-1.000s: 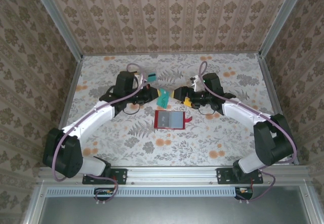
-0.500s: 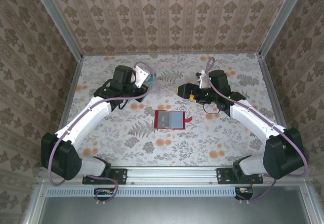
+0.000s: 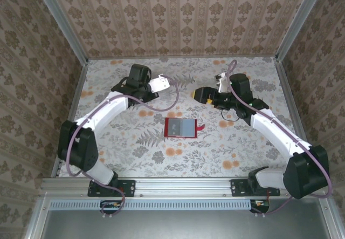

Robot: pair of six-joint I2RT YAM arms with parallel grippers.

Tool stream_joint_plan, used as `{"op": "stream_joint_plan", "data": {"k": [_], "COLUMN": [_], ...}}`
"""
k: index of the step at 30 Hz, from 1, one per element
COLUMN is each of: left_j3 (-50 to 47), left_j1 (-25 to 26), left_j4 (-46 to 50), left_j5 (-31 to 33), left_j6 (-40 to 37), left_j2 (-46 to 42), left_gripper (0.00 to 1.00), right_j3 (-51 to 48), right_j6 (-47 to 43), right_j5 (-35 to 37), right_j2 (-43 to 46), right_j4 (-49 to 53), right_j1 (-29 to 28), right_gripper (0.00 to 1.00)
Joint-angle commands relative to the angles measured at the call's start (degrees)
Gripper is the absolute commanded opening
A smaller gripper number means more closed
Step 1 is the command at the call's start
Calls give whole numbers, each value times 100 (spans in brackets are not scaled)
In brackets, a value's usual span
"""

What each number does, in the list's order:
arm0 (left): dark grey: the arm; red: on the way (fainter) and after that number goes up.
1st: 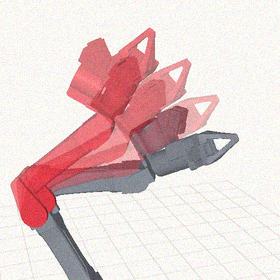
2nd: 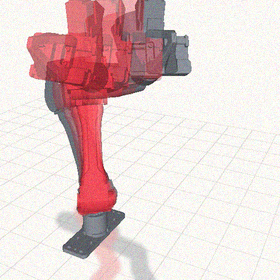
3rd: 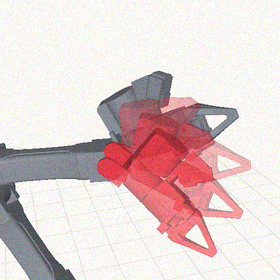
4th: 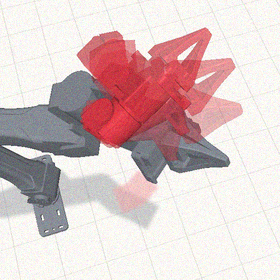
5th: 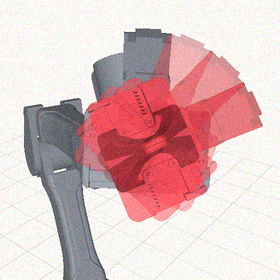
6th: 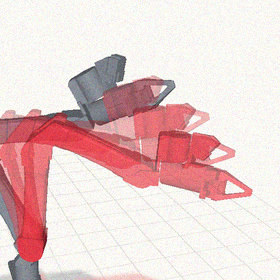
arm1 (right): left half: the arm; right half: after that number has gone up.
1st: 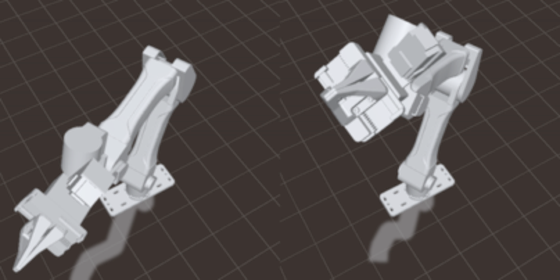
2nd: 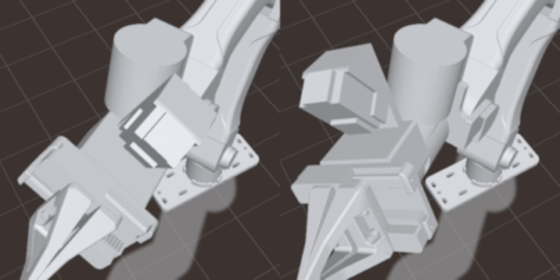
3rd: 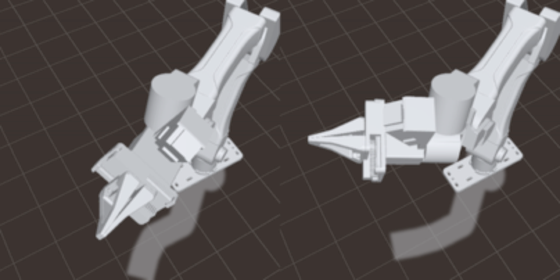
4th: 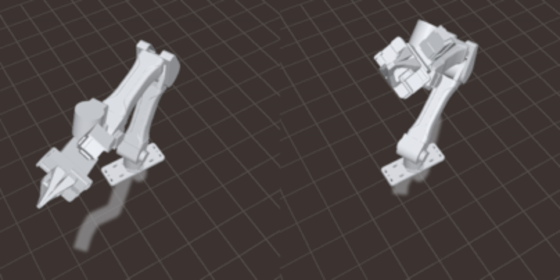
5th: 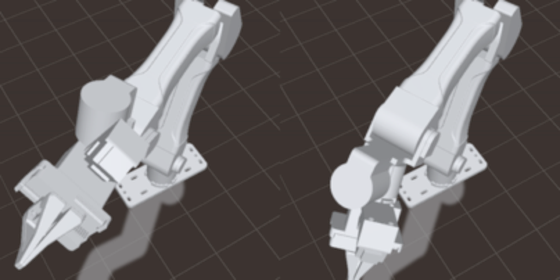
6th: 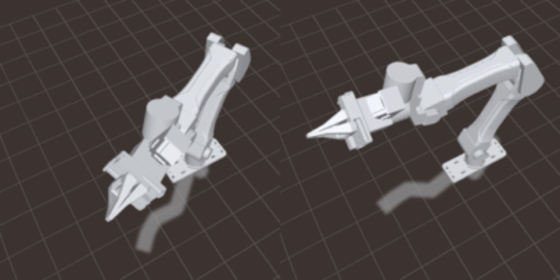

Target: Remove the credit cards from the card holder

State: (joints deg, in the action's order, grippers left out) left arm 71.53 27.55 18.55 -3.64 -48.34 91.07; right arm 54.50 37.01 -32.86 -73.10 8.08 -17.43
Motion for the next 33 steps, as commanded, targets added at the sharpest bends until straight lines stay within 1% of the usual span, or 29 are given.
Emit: {"op": "stream_joint_plan", "data": {"k": [1,4,5,16,22,33], "left_j3": [383,552,602,1153,1362,1387], "left_j1": [-101,-101,-265,-382,-373,-375], "left_j4": [-219,-284,-328,-486,-379,-422], "left_j5": [-136,-283,-262,-580,-695,-563], "left_j6": [-638,-850,-894,-842,-800,-982], "left_j2": [306,611,706,1553,1788,2063], "left_gripper": [0,0,0,0,0,0], "right_j3": [-7,-6,-9,172,235,315], "right_j6": [-155,-170,-176,-234,-230,-178], "right_j5": [149,221,244,155,114,-34], "right_j2": [191,176,172,-226,-388,-617], "right_j4": [179,247,259,307,255,154], "right_j1": [65,105,115,222,261,305], "right_gripper": [100,100,100,100,100,100]}}
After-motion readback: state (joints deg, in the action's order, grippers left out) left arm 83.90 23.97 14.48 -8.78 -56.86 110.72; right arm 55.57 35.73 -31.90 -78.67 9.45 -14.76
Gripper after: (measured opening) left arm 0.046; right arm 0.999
